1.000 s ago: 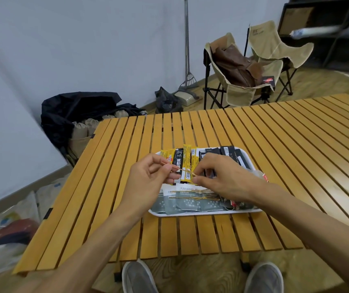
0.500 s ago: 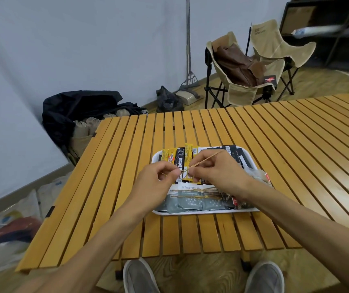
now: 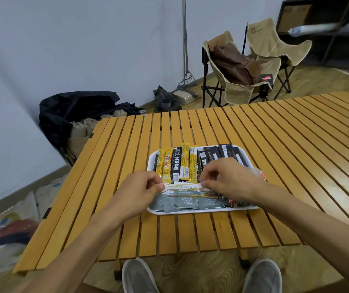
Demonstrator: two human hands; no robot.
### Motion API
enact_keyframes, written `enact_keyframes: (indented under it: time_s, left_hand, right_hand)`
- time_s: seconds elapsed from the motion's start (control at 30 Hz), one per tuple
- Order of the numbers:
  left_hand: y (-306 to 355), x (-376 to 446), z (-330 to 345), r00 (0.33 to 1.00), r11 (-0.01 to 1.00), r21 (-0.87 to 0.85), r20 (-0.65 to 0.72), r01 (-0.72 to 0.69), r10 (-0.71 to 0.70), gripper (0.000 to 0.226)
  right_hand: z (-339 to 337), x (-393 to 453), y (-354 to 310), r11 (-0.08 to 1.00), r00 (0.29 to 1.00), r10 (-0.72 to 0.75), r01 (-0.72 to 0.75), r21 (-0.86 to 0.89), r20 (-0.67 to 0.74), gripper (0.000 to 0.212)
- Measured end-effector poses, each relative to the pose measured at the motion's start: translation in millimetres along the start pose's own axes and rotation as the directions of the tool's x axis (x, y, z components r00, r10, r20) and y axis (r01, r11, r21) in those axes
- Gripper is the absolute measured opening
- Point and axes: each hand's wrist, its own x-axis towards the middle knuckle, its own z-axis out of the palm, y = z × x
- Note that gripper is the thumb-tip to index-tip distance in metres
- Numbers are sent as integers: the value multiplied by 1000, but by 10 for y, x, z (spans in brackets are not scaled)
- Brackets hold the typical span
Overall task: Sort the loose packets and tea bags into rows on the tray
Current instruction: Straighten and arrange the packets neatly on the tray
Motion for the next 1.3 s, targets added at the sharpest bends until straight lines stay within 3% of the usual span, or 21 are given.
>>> enact_keyframes:
  time_s: [0.17,0.33,0.6,1.3]
  left_hand:
    - [0,18,6,1000,995,94,14,-29,27,13]
    - [-7,29,-2,997,985,158,-6,-74,76,13]
    - [36,45,44,977,909,377,-42,-180,211,8]
    - [-15,12,-10,972,900,383,-15,-209,232,15]
  right_hand:
    - [78,9,-14,967,997,-71,74,-242,19,9]
    - [112,24,-29,946,995,-99,100,-307,17,12]
    - [139,32,-2,936,994,-107,113,-334,34,14]
    - [137,16,-35,945,994,-100,111,-308,49,13]
